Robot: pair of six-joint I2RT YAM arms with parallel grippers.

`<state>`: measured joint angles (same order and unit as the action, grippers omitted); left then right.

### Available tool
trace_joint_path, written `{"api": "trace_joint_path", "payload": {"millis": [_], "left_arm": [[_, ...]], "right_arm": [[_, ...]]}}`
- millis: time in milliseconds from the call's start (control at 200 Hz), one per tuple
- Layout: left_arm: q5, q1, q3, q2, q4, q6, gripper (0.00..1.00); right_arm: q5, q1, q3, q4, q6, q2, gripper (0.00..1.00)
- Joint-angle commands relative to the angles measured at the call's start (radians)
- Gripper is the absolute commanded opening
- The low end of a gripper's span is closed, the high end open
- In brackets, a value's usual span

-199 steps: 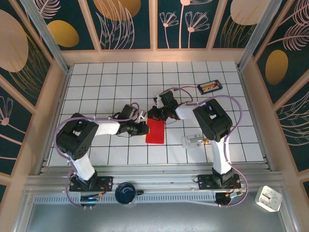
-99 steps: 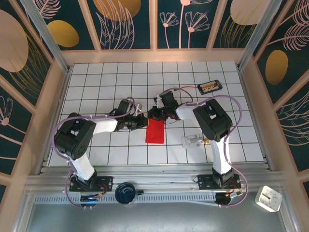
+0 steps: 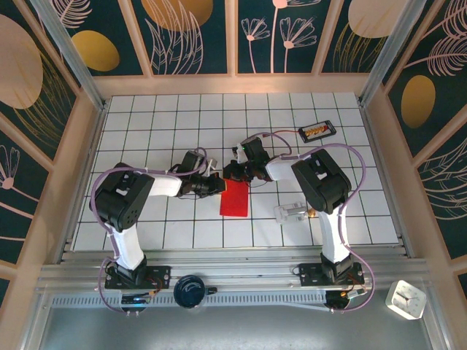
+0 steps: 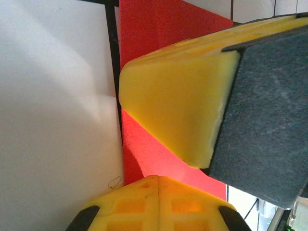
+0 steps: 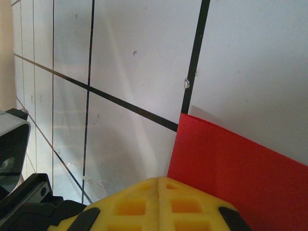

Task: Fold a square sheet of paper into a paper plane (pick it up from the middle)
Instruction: First fold in half a square sheet of paper at the center of the table.

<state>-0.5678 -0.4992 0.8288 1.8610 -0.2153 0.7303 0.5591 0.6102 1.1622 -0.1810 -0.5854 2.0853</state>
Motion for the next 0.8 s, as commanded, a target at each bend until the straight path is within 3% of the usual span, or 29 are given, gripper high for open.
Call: {"api": "trace_joint_path", "payload": {"millis": [0, 796], "left_arm": [[-0.003, 0.001, 0.003, 0.022, 0.020, -0.023, 0.00], [-0.117, -0.074, -0.187, -0.113, 0.125, -0.067, 0.00]], "right_arm": [[-0.051, -0.007, -0.027, 0.054, 0.017, 0.060, 0.05], [-0.079, -0.008, -0.035, 0.065, -0.013, 0.080, 0.04]]}}
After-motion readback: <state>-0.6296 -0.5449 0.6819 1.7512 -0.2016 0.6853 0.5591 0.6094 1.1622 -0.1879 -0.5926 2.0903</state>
